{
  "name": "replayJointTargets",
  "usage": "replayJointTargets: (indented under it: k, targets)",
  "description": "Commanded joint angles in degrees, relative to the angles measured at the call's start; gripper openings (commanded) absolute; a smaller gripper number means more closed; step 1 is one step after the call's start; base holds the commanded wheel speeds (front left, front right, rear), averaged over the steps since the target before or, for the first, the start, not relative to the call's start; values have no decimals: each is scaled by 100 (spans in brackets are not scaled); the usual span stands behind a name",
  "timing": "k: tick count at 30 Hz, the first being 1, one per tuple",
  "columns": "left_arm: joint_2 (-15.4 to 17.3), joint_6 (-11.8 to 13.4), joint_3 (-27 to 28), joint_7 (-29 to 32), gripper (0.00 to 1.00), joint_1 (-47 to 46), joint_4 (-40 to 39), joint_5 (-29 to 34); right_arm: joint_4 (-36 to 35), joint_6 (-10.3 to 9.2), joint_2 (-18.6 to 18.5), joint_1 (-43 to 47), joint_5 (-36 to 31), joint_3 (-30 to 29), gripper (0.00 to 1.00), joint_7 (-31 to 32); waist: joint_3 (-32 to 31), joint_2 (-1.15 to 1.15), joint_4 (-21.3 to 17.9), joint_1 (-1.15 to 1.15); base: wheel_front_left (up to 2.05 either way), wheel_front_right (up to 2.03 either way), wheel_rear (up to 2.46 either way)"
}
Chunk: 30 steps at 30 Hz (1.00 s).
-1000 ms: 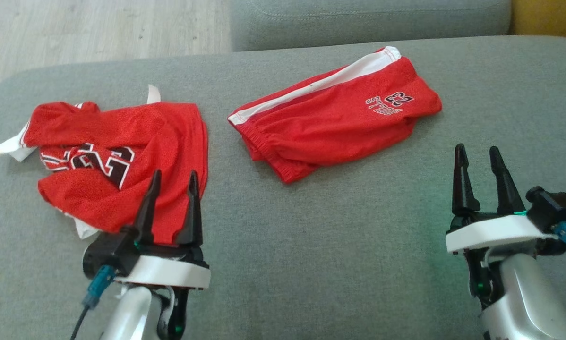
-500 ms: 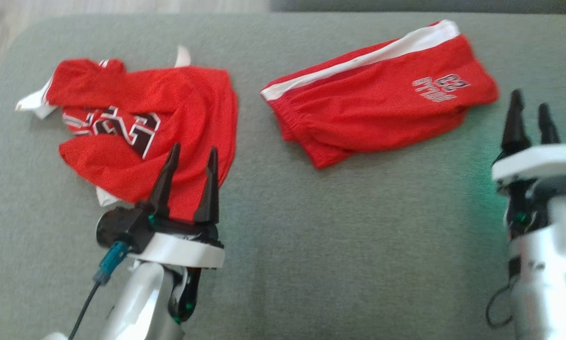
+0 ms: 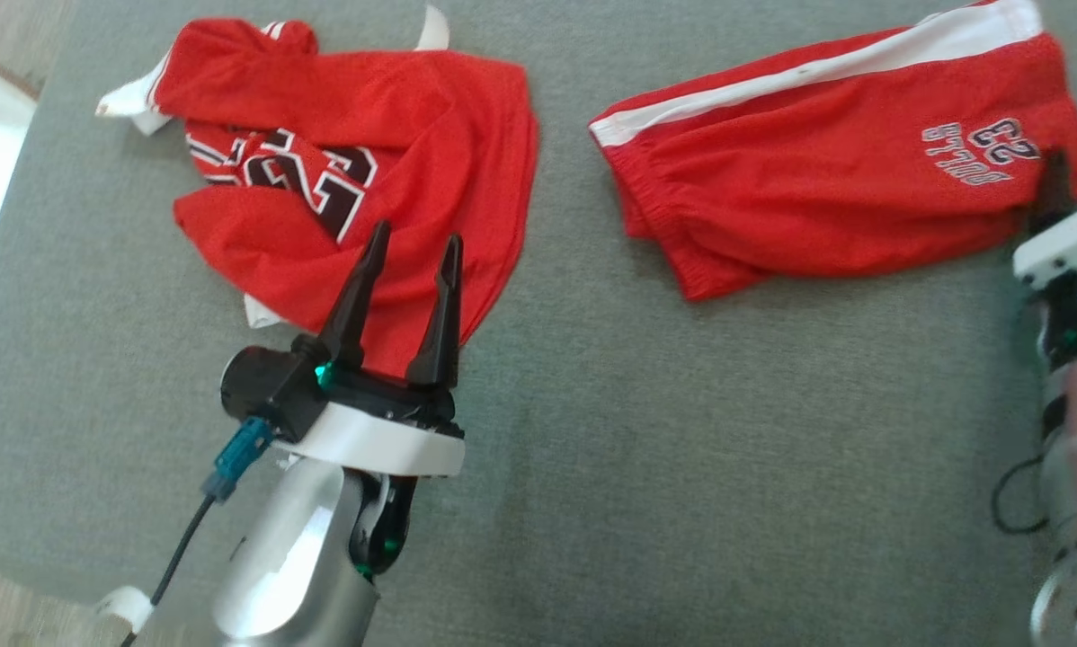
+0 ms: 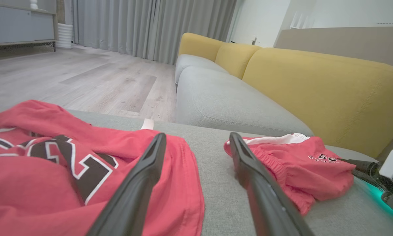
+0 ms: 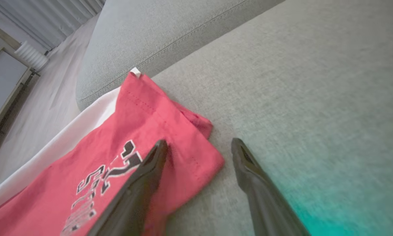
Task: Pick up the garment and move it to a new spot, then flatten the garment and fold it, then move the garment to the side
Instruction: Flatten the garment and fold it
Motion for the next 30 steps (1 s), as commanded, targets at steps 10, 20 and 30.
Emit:
replayJointTargets:
  k: [10, 20, 30]
  targets:
    - [39, 61, 27, -28, 100, -277, -207, -93, 647, -5, -53, -513, -425, 60, 8, -22, 131, 0, 184, 0, 0, 0, 0]
    - [39, 80, 12, -28, 100, -176, -172, -78, 697, -5, -28, -537, -393, 271, 0, -916, -92, 0, -51, 0, 0, 0, 0]
    - [39, 8, 45, -28, 100, 17, -192, 21, 312, -5, 227, 160, 332, 304, 0, -1397, -601, 0, -772, 0, 0, 0, 0]
